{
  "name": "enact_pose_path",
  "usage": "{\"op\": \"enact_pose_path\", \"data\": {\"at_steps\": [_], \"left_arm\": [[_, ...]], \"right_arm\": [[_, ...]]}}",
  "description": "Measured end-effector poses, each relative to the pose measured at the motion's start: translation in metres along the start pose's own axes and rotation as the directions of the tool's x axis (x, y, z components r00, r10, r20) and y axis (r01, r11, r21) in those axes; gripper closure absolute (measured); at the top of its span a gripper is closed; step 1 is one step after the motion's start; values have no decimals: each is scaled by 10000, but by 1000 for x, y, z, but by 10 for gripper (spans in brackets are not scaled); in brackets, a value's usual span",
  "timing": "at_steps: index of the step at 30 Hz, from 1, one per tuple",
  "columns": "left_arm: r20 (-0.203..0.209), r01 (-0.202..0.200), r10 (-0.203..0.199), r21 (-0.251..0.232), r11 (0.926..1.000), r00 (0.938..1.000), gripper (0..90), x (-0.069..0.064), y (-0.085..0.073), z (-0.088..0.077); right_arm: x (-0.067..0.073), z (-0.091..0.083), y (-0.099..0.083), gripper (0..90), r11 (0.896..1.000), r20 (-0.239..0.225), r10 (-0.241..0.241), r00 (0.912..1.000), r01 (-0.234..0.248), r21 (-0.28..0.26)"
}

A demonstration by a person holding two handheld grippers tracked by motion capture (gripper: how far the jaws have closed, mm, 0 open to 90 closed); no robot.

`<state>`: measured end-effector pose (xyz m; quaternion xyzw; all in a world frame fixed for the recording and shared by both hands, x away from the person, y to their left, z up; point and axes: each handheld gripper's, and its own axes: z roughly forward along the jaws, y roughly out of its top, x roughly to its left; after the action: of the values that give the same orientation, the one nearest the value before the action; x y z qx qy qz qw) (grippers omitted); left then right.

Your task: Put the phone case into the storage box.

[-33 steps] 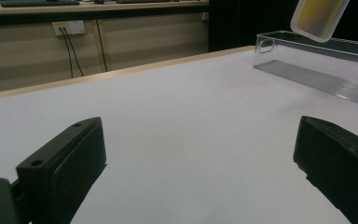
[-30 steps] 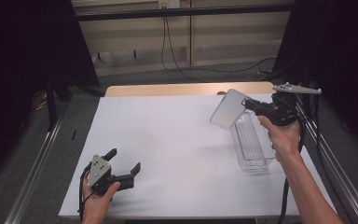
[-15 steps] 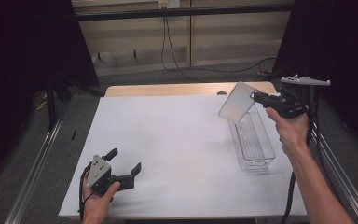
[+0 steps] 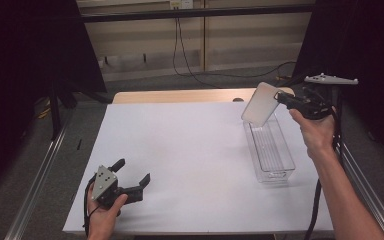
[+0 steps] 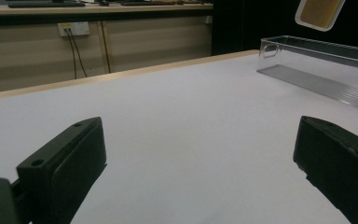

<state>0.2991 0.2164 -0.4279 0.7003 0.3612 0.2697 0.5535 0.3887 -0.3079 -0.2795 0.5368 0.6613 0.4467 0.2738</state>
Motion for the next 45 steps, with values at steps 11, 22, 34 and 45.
{"op": "enact_pose_path", "data": {"at_steps": [11,22,34,45], "left_arm": [[-63,-9,9,-29,10000,10000,23,1,0,0],[-218,-4,5,76,10000,9998,23,2,-1,-1],[-425,76,-67,194,9998,9991,23,6,-2,0],[-366,175,-167,204,9996,9992,23,6,-2,2]], "right_arm": [[-14,9,-1,836,10000,397,-23,9992,27,-91],[-15,21,0,836,9982,588,-594,9965,599,-72],[-23,34,4,837,9942,689,-1072,9918,1065,138],[-32,49,3,838,9902,746,-1351,9880,1320,446]]}}
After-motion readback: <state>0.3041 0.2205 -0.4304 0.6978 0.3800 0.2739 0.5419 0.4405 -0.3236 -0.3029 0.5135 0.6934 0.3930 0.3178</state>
